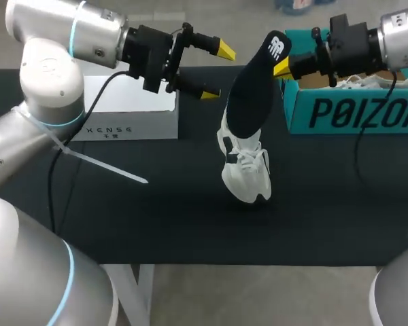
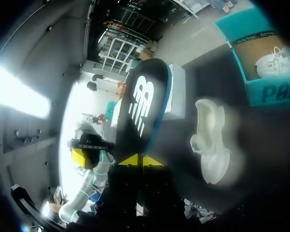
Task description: Take the shoe out of the shoebox, open the shoe tongue, remove and reinsert the insole, then place the shoe into the shoebox
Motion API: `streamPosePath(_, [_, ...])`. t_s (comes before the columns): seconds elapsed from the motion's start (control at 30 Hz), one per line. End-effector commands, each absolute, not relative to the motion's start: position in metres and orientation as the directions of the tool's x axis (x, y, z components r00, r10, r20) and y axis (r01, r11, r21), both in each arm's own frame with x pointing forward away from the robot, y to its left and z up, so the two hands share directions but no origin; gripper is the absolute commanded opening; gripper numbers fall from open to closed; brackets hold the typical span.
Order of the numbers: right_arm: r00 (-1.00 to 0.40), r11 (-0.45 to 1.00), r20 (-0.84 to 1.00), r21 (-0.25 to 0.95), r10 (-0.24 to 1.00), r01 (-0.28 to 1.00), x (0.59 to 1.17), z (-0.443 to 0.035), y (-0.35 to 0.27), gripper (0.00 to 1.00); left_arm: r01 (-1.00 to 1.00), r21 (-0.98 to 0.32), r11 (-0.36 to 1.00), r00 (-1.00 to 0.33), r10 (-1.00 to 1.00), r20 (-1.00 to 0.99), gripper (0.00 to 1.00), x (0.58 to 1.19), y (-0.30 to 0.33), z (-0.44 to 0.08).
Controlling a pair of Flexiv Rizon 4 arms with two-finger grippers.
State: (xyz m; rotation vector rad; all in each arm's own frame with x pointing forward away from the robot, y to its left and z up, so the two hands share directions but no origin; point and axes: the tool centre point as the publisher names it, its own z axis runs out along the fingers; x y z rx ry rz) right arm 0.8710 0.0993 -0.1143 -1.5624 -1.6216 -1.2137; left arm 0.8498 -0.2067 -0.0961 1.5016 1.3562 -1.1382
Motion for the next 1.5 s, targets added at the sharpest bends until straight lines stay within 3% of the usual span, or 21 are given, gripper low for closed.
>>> streamPosePath(0.03, [-0.163, -0.031, 0.878, 0.198, 0.451, 0.98, 0.892, -0.108, 0.117, 0.0, 0.993, -0.013, -0.12, 0.018, 0.254, -0.967, 1.0, 0.855, -0.218, -0.104])
streamPosePath(0.3, [-0.177, 0.049, 0.877, 0.173, 0.447, 0.984, 0.892, -0.111, 0.131, 0.0, 0.985, -0.018, -0.17, 0.03, 0.275, -0.961, 1.0, 0.858, -0.231, -0.12])
streamPosePath(0.37, [-0.173, 0.067, 0.88, 0.16, 0.443, 0.985, 0.89, -0.113, 0.132, 0.0, 0.984, -0.004, -0.18, 0.046, 0.273, -0.961, 0.74, 0.858, -0.232, -0.121])
streamPosePath(0.43, [-0.154, 0.075, 0.89, 0.135, 0.429, 0.988, 0.888, -0.117, 0.131, 0.0, 0.982, 0.008, -0.191, 0.06, 0.268, -0.962, 0.65, 0.857, -0.232, -0.122])
streamPosePath(0.53, [-0.134, 0.087, 0.898, 0.107, 0.42, 0.99, 0.882, -0.12, 0.127, 0.0, 0.981, 0.019, -0.191, 0.07, 0.266, -0.961, 0.61, 0.856, -0.23, -0.123])
streamPosePath(0.57, [-0.133, 0.092, 0.897, 0.104, 0.421, 0.99, 0.881, -0.121, 0.127, 0.0, 0.981, 0.02, -0.192, 0.072, 0.266, -0.961, 0.5, 0.856, -0.23, -0.124])
streamPosePath(0.7, [-0.128, 0.107, 0.89, 0.09, 0.437, 0.99, 0.875, -0.125, 0.124, 0.0, 0.98, 0.022, -0.196, 0.074, 0.26, -0.963, 0.36, 0.857, -0.228, -0.127])
streamPosePath(0.87, [-0.115, 0.084, 0.889, 0.086, 0.443, 0.993, 0.88, -0.125, 0.122, 0.0, 0.979, 0.021, -0.202, 0.074, 0.259, -0.963, 0.34, 0.856, -0.226, -0.132])
streamPosePath(1.03, [-0.121, 0.069, 0.892, 0.101, 0.437, 0.993, 0.884, -0.118, 0.127, 0.0, 0.978, 0.007, -0.21, 0.06, 0.248, -0.967, 0.42, 0.857, -0.23, -0.139])
streamPosePath(1.1, [-0.121, 0.067, 0.893, 0.102, 0.434, 0.993, 0.884, -0.118, 0.129, 0.0, 0.978, 0.007, -0.21, 0.06, 0.245, -0.968, 0.4, 0.858, -0.231, -0.139])
streamPosePath(1.13, [-0.12, 0.065, 0.893, 0.102, 0.433, 0.993, 0.885, -0.119, 0.13, 0.0, 0.977, 0.006, -0.214, 0.058, 0.239, -0.969, 0.36, 0.857, -0.231, -0.14])
streamPosePath(1.17, [-0.119, 0.061, 0.894, 0.102, 0.432, 0.993, 0.885, -0.119, 0.13, 0.0, 0.977, 0.005, -0.214, 0.058, 0.239, -0.969, 0.26, 0.857, -0.232, -0.14])
streamPosePath(1.2, [-0.118, 0.06, 0.894, 0.102, 0.431, 0.993, 0.884, -0.119, 0.13, 0.0, 0.977, 0.004, -0.212, 0.056, 0.241, -0.969, 0.09, 0.857, -0.233, -0.141])
streamPosePath(1.23, [-0.117, 0.06, 0.895, 0.101, 0.43, 0.993, 0.884, -0.119, 0.131, 0.0, 0.977, 0.001, -0.214, 0.054, 0.242, -0.969, 0.0, 0.857, -0.234, -0.142])
streamPosePath(1.47, [-0.095, 0.04, 0.889, 0.087, 0.448, 0.995, 0.878, -0.126, 0.131, 0.0, 0.976, 0.016, -0.219, 0.07, 0.239, -0.968, 0.0, 0.853, -0.234, -0.143])
streamPosePath(1.5, [-0.093, 0.034, 0.885, 0.087, 0.456, 0.996, 0.878, -0.126, 0.131, 0.28, 0.975, 0.017, -0.22, 0.071, 0.239, -0.969, 0.0, 0.853, -0.234, -0.143])
